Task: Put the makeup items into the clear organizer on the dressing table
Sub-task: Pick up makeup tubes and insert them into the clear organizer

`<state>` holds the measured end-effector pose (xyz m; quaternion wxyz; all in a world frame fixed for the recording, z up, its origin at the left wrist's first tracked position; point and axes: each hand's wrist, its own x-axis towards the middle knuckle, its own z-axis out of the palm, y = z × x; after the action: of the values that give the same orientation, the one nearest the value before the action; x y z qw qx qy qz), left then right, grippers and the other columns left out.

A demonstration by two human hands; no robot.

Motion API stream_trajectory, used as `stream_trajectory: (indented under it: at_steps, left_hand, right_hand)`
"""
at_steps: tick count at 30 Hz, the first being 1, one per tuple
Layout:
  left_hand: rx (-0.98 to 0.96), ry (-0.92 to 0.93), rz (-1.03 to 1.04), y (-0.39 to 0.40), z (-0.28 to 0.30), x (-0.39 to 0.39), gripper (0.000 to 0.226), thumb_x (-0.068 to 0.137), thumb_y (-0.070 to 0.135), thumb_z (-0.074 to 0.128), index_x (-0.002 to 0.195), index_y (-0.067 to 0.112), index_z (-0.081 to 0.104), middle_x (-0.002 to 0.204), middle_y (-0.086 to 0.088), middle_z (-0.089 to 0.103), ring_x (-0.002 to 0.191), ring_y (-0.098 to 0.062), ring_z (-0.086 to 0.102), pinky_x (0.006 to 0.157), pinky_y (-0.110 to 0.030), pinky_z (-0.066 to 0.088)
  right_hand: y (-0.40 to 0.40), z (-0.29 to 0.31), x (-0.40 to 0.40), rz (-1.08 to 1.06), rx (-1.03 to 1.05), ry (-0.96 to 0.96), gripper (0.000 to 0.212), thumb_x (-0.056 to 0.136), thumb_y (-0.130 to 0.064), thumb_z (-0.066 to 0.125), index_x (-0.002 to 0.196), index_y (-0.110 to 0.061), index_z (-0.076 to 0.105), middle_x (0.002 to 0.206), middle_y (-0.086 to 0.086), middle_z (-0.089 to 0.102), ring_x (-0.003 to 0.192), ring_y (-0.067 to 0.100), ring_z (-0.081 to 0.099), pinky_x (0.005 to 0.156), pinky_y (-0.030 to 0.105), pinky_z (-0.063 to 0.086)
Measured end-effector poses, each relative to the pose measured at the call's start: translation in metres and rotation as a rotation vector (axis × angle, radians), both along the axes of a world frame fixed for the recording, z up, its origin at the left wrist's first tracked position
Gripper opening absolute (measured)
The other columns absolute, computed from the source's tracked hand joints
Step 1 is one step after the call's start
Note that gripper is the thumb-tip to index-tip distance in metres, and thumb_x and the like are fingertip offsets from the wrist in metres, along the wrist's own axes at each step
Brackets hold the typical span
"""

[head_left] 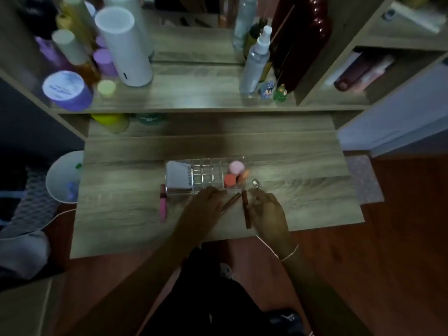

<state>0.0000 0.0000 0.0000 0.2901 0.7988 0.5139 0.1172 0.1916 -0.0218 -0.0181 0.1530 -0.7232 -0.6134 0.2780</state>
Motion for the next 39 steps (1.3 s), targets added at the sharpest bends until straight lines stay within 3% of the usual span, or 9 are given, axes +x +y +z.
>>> stream_trajectory:
  at_steps: [4, 8, 17, 21, 24, 28, 33, 37, 39]
  left_hand:
    - [-0.049, 0.073, -0.088, 0.004, -0.017, 0.014, 0.041, 0.101, 0.022, 0.030, 0.141, 0.020, 0.035, 0.139, -0.006, 0.043, 0.125, -0.021, 0.043, 0.105, -0.031, 0.034]
    - [-0.112, 0.117, -0.042, 0.009, -0.032, 0.022, 0.040, 0.098, 0.021, 0.038, 0.137, 0.016, 0.038, 0.139, -0.009, 0.041, 0.122, -0.025, 0.044, 0.101, -0.036, 0.037]
    - [-0.140, 0.141, -0.111, 0.011, -0.049, 0.029, 0.053, 0.091, 0.012, 0.040, 0.142, 0.015, 0.028, 0.144, -0.010, 0.039, 0.131, -0.023, 0.037, 0.108, -0.036, 0.029]
    - [-0.107, 0.063, -0.113, 0.006, -0.041, 0.031, 0.058, 0.087, 0.010, 0.045, 0.143, 0.012, 0.030, 0.136, -0.016, 0.045, 0.120, -0.028, 0.045, 0.098, -0.042, 0.040]
    - [-0.077, -0.048, -0.051, 0.006, -0.033, 0.027, 0.058, 0.085, 0.011, 0.049, 0.141, 0.013, 0.035, 0.124, -0.017, 0.049, 0.103, -0.026, 0.051, 0.081, -0.032, 0.043]
    - [-0.131, -0.231, 0.126, 0.013, -0.015, 0.016, 0.061, 0.079, 0.010, 0.055, 0.136, 0.023, 0.037, 0.105, -0.008, 0.047, 0.081, -0.019, 0.052, 0.065, -0.029, 0.045]
    - [-0.139, -0.382, 0.356, 0.032, 0.000, 0.000, 0.054, 0.079, 0.008, 0.064, 0.126, 0.024, 0.042, 0.104, -0.002, 0.053, 0.080, -0.010, 0.055, 0.065, -0.023, 0.048]
    - [-0.060, -0.389, 0.457, 0.053, 0.007, -0.012, 0.047, 0.080, 0.005, 0.067, 0.124, 0.011, 0.050, 0.100, -0.004, 0.062, 0.071, -0.008, 0.057, 0.065, -0.018, 0.046]
    - [-0.007, -0.343, 0.456, 0.062, 0.007, -0.017, 0.053, 0.081, 0.006, 0.067, 0.129, 0.015, 0.047, 0.098, 0.001, 0.059, 0.072, -0.007, 0.056, 0.068, -0.016, 0.044]
  right_hand:
    - [0.000, -0.008, -0.002, -0.021, -0.070, -0.059, 0.040, 0.087, -0.013, 0.063, 0.126, -0.011, 0.057, 0.135, 0.015, 0.057, 0.116, 0.032, 0.057, 0.094, 0.039, 0.049]
    - [0.002, -0.015, -0.008, -0.061, -0.145, -0.089, 0.051, 0.082, -0.021, 0.069, 0.129, -0.008, 0.054, 0.138, 0.017, 0.052, 0.121, 0.032, 0.054, 0.099, 0.037, 0.045]
    - [0.005, -0.014, -0.019, -0.095, -0.205, -0.043, 0.057, 0.080, -0.012, 0.065, 0.134, -0.009, 0.048, 0.122, 0.018, 0.060, 0.109, 0.034, 0.057, 0.091, 0.037, 0.046]
    - [0.003, -0.009, -0.014, -0.076, -0.221, -0.017, 0.051, 0.080, -0.017, 0.066, 0.128, -0.011, 0.051, 0.110, 0.011, 0.064, 0.099, 0.028, 0.062, 0.082, 0.035, 0.049]
    - [0.005, -0.001, -0.009, -0.071, -0.112, 0.017, 0.034, 0.078, -0.018, 0.066, 0.111, -0.017, 0.058, 0.107, 0.007, 0.067, 0.092, 0.027, 0.065, 0.079, 0.035, 0.053]
    - [0.009, 0.015, -0.009, -0.111, -0.104, 0.092, 0.057, 0.082, -0.016, 0.066, 0.136, -0.023, 0.050, 0.126, 0.010, 0.065, 0.109, 0.029, 0.064, 0.094, 0.030, 0.048]
    - [0.016, 0.035, -0.012, -0.018, -0.076, 0.180, 0.040, 0.090, -0.014, 0.059, 0.127, -0.029, 0.060, 0.124, 0.004, 0.067, 0.107, 0.023, 0.064, 0.093, 0.027, 0.046]
    - [0.033, 0.044, -0.017, 0.003, -0.123, 0.288, 0.030, 0.093, -0.021, 0.056, 0.116, -0.040, 0.062, 0.103, -0.013, 0.069, 0.094, 0.009, 0.065, 0.083, 0.025, 0.048]
    - [0.042, 0.047, -0.022, 0.014, -0.172, 0.328, 0.022, 0.094, -0.028, 0.053, 0.109, -0.042, 0.060, 0.091, -0.014, 0.069, 0.081, 0.008, 0.066, 0.075, 0.027, 0.051]
